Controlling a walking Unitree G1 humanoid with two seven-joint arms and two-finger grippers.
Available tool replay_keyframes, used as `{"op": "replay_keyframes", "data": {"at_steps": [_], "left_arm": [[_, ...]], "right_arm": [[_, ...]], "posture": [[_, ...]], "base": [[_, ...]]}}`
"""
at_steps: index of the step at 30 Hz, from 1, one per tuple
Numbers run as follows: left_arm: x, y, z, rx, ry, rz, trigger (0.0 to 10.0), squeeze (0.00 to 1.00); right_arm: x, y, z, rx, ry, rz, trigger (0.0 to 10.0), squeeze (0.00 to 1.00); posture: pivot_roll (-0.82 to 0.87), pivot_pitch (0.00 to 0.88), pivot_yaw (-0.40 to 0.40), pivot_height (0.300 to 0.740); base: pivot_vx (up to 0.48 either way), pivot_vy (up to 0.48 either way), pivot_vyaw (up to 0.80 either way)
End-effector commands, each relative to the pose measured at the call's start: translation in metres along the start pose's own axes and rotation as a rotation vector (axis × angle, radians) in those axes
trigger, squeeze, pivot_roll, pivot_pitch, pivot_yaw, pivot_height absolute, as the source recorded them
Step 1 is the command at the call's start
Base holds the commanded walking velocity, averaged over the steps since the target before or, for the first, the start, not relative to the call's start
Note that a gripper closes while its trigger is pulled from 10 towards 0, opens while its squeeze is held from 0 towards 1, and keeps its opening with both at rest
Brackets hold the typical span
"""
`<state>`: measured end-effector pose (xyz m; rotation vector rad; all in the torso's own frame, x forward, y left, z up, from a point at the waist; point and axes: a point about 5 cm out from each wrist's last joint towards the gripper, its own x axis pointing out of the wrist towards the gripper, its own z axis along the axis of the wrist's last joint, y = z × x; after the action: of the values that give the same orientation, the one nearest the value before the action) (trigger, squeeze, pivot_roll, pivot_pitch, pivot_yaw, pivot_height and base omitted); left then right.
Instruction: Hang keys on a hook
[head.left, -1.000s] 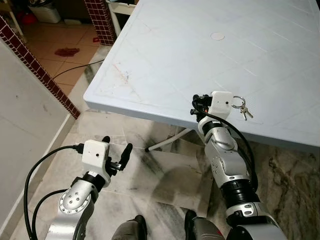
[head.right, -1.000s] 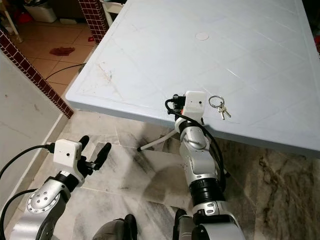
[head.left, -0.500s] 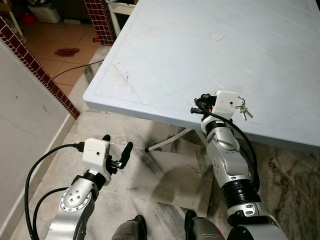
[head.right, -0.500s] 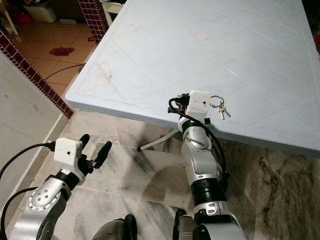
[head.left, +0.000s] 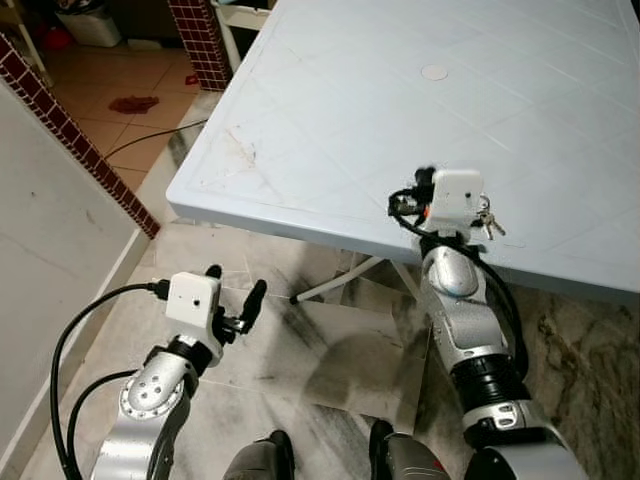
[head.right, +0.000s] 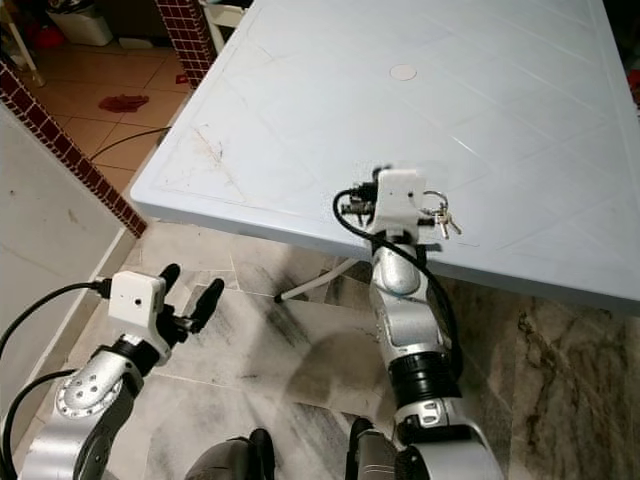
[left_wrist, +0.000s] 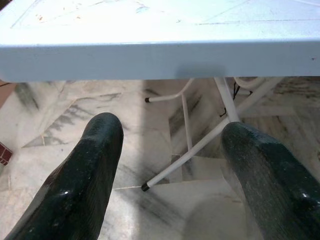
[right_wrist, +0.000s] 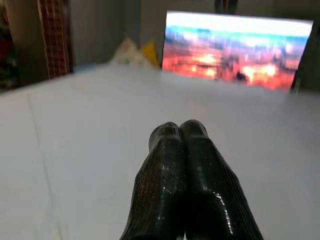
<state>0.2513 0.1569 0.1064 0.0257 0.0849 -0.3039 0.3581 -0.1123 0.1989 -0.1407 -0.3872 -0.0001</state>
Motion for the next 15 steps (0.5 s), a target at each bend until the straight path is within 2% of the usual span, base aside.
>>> {"op": "replay_keyframes", "data": {"at_steps": [1,10,12,13,14,15], "left_arm": [[-0.003,0.004,-0.005,0.006,0.018,0.019,10.0,0.00],[-0.001,0.004,-0.005,0.007,0.015,0.018,10.0,0.00],[-0.001,0.003,-0.005,0.007,0.014,0.018,10.0,0.00],[0.000,0.003,-0.005,0.006,0.014,0.018,10.0,0.00],[0.000,0.003,-0.005,0.006,0.014,0.018,10.0,0.00],[0.000,0.003,-0.005,0.004,0.014,0.019,10.0,0.00]], "right_arm": [[0.001,0.009,0.009,-0.022,-0.053,0.027,0.0,0.00],[0.004,0.026,0.026,-0.131,-0.178,0.091,0.0,0.00],[0.003,0.027,0.026,-0.136,-0.177,0.100,0.0,0.00],[0.003,0.025,0.021,-0.115,-0.138,0.089,4.2,0.00],[0.003,0.025,0.021,-0.115,-0.138,0.089,4.2,0.00],[0.002,0.018,0.011,-0.071,-0.062,0.050,10.0,0.00]], "posture": [[0.06,0.221,0.106,0.740],[0.05,0.214,0.105,0.740],[0.05,0.213,0.102,0.740],[0.05,0.213,0.101,0.740],[0.05,0.213,0.101,0.740],[0.05,0.214,0.098,0.740]], "base": [[0.000,0.000,0.00],[0.000,0.000,0.00],[0.000,0.000,0.00],[0.000,0.000,0.00],[0.000,0.000,0.00],[0.000,0.000,0.00]]}}
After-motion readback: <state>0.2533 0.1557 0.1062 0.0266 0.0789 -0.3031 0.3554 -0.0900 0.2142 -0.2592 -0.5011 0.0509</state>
